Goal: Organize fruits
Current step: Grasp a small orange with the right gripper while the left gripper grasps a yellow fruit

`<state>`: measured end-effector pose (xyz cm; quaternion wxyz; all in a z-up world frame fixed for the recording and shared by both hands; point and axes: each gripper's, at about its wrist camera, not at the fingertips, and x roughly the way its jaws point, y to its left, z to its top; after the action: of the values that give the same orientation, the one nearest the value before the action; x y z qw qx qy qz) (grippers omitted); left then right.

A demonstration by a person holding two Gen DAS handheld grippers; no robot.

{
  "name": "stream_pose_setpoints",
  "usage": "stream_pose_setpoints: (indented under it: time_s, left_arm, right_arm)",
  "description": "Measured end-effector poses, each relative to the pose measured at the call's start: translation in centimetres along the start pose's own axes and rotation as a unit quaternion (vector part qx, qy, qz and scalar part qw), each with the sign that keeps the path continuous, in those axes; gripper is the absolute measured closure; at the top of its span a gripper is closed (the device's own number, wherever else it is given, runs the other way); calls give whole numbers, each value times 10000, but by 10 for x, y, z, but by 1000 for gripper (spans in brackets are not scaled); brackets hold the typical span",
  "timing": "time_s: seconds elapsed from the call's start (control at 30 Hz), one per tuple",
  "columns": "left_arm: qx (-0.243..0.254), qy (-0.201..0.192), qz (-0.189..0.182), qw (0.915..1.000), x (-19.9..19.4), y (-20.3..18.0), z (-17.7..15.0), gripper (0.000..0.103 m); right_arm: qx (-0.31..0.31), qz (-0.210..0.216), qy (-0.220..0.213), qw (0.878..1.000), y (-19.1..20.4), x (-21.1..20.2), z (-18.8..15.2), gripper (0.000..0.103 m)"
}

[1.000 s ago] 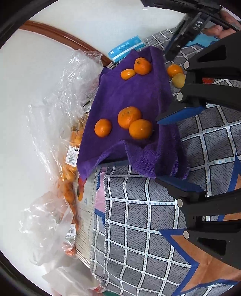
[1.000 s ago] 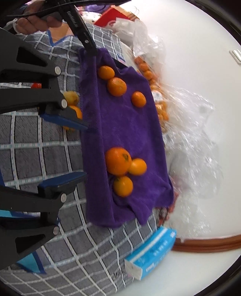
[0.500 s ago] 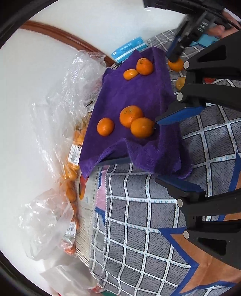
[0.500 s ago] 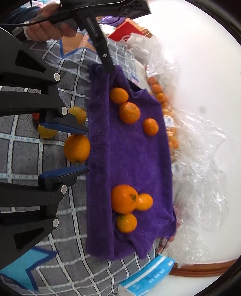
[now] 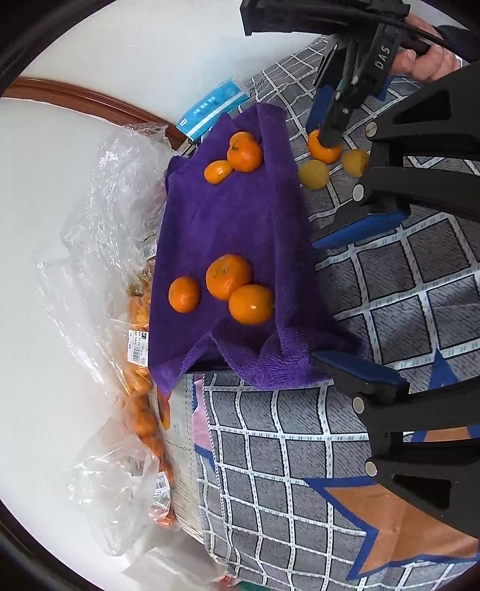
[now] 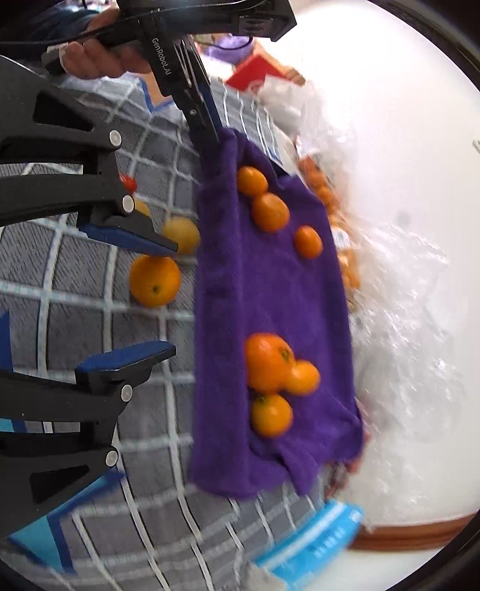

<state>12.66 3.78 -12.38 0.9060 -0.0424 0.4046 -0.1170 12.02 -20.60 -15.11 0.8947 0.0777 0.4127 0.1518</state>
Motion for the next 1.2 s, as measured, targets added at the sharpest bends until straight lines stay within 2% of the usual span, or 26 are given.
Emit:
stream_pose_setpoints:
  time_s: [0.1,0.13,0.17,0.33,0.5,0.67,0.73,0.87,0.93,0.97,1.13,1.2]
  left_arm:
    - [-27,-67,20,10000,-5,-3,1,49]
    - [-31,-65,8,10000,-6,-4,2,49]
    - [-22,-61,1,10000,-6,-7,2,49]
    - [248,31,-123,9996,-3,-32,-1,49]
    - [574,202,-401,9973,7,-62,-4,49]
    - [670,435,-664,9946,24,-88,2,49]
    - [697,539,-709,9936,33,-97,5,50]
    - [803,837,-614,9913,55,-111,7,57]
    - [774,949,-476,9913,64,-112,7,73]
    - [722,1003,-458,9913,68,-112,7,77]
    - [657,872,-508,9927,59,-105,10,77]
    - [648,801,-407,9938,48,-94,8,77]
  right_arm:
    - [-200,-12,140,9997,11,7,-1,58]
    - [-278,-62,205,9994,15,10,-1,62]
    - [-328,-67,234,9992,18,11,-1,72]
    - [-392,-334,-220,9984,15,-10,-3,72]
    - [-39,-743,-453,9962,-21,-29,-5,72]
    - [260,-1209,-774,9893,-53,-46,-8,72]
    - [455,-1233,-839,9878,-66,-51,-9,72]
    - [787,-1153,-808,9869,-84,-53,-9,72]
    - [890,-1130,-779,9865,-89,-53,-9,72]
    - [908,-1110,-771,9866,-91,-54,-10,72]
    - [809,-1204,-815,9861,-84,-52,-10,72]
    - [673,-1234,-822,9867,-79,-52,-11,72]
